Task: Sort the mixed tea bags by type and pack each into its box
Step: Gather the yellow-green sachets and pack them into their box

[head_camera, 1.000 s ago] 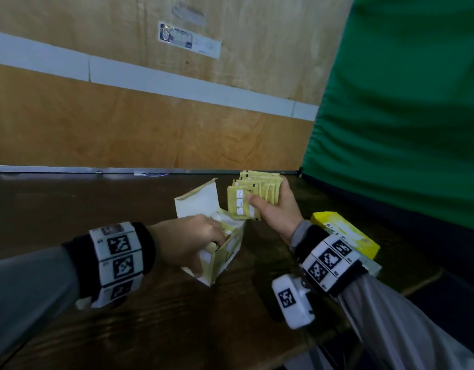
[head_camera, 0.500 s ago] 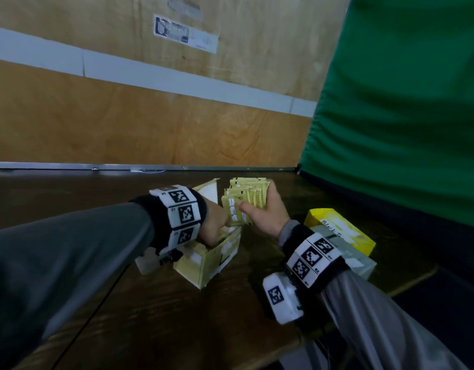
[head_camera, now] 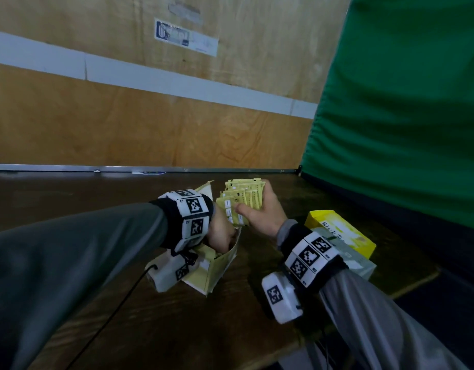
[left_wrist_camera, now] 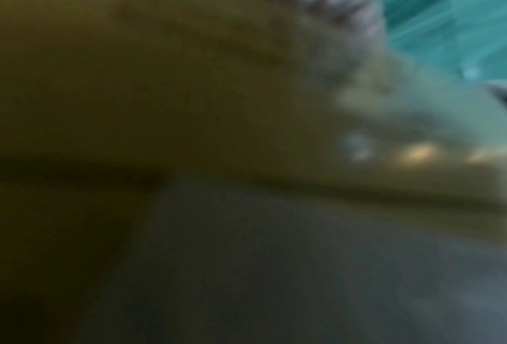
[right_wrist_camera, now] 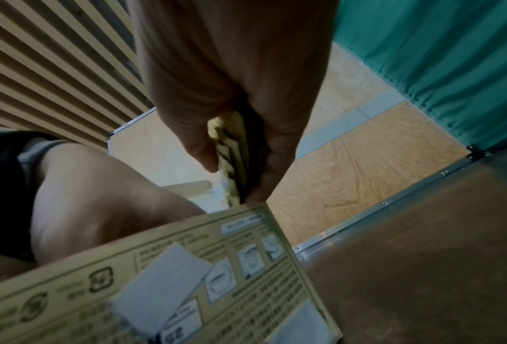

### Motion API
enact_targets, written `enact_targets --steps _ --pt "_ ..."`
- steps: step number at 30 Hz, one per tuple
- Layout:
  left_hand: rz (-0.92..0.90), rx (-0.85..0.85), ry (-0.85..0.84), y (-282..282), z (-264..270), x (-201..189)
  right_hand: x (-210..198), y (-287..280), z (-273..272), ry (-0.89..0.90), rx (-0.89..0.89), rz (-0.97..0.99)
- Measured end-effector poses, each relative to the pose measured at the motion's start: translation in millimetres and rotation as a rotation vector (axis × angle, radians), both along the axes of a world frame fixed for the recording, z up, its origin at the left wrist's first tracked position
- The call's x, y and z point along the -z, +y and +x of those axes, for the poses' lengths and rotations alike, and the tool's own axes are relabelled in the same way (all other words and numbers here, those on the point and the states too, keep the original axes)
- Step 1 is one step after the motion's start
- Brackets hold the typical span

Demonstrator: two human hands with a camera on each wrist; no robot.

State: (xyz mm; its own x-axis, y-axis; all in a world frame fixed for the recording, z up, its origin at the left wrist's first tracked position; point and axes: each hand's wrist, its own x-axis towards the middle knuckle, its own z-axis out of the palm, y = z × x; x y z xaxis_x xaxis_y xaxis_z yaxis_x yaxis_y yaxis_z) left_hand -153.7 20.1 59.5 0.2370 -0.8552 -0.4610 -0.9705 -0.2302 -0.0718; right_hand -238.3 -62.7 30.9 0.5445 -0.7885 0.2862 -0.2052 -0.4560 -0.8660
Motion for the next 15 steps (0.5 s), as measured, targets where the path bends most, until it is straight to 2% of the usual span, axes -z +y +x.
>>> enact_targets --steps 2,4,11,13,15 --pt "0.083 0.057 -0.007 -1 2 -4 -1 0 0 -0.01 0.0 0.009" --pt "0.087 0.115 0.045 -5 8 -3 0 -1 -1 -0.009 0.004 0.016" --pt "-0.165 0.068 0.043 7 26 12 1 2 2 0.017 -0.011 -0.011" --pt "-0.162 0.087 0.036 1 22 14 1 4 2 0.039 -0.019 -0.055" --pt "-0.075 0.145 -0.043 -7 18 15 0 6 3 0.064 -0.02 -0.104"
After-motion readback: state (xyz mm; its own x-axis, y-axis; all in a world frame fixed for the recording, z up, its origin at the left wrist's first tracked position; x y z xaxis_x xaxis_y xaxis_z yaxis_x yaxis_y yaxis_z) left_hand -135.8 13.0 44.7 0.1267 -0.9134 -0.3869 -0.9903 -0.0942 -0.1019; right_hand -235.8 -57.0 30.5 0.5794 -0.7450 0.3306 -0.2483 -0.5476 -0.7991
